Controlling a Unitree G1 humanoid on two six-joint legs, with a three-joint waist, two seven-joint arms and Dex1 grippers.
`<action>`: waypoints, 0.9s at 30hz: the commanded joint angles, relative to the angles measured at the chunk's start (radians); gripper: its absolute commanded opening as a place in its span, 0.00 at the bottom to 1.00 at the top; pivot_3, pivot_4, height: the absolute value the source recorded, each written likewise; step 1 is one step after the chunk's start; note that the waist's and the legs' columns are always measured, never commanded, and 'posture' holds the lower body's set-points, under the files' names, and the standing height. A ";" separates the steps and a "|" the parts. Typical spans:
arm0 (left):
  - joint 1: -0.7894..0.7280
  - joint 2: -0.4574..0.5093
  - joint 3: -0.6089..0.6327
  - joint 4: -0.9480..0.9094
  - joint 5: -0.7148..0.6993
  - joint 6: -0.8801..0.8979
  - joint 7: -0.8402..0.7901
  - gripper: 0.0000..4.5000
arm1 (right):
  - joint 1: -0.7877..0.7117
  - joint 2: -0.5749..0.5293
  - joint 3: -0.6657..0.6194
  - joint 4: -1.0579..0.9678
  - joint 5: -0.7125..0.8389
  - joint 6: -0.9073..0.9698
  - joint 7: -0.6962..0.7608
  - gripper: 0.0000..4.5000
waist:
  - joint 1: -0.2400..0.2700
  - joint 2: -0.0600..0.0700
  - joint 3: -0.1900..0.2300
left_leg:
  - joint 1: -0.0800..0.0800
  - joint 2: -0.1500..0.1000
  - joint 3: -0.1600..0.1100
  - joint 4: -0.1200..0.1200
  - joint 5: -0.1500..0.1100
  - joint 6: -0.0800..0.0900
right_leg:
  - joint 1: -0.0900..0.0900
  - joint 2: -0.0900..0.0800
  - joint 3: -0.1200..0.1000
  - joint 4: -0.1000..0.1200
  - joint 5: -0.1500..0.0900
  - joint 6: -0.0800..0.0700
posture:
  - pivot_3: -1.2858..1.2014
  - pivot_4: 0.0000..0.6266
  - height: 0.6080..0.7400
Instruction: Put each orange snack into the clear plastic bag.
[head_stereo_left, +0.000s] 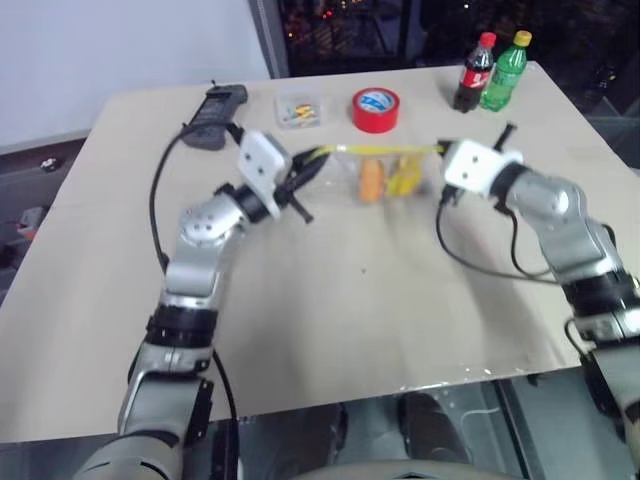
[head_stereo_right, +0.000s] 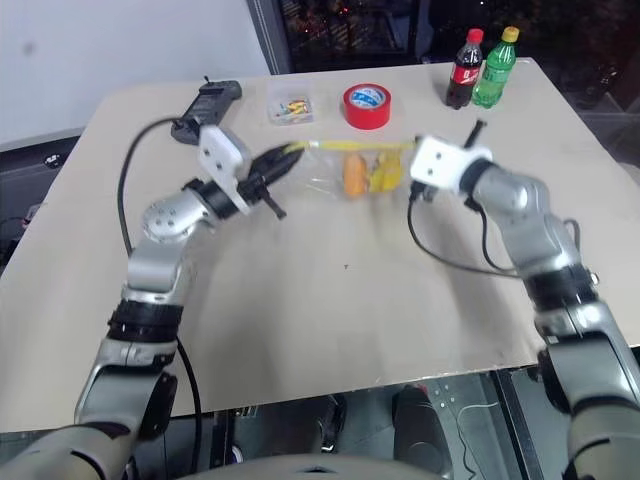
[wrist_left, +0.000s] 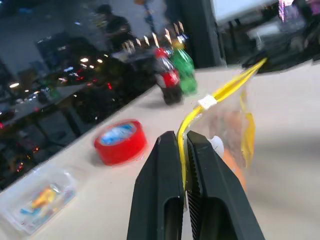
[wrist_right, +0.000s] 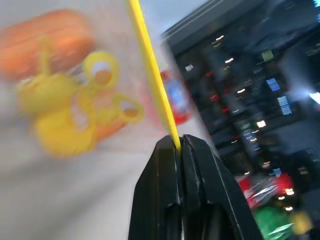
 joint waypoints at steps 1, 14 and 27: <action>0.056 0.010 -0.012 -0.095 0.051 -0.066 0.013 0.00 | 0.092 -0.013 -0.078 -0.191 0.040 0.123 0.036 0.41 | 0.002 0.000 0.001 | 0.000 0.000 0.000 0.000 0.000 0.000 | 0.000 0.000 0.000 0.001 0.000 0.000 | 0.52 0.24 1.00; 0.066 0.053 -0.053 -0.171 0.155 -0.139 -0.008 0.00 | -0.089 0.112 0.111 -0.506 0.113 0.282 0.210 0.49 | 0.015 0.001 0.001 | 0.017 0.003 0.002 0.001 0.000 0.000 | 0.017 0.002 0.000 -0.001 0.007 0.001 | 0.52 0.24 1.00; 0.091 0.063 -0.060 -0.189 0.192 -0.177 -0.003 0.00 | -0.207 0.202 0.212 -0.290 0.002 0.114 0.212 0.32 | 0.031 0.001 0.001 | 0.011 0.002 0.001 0.002 0.000 0.000 | 0.012 0.002 -0.001 -0.004 0.007 0.001 | 0.52 0.24 1.00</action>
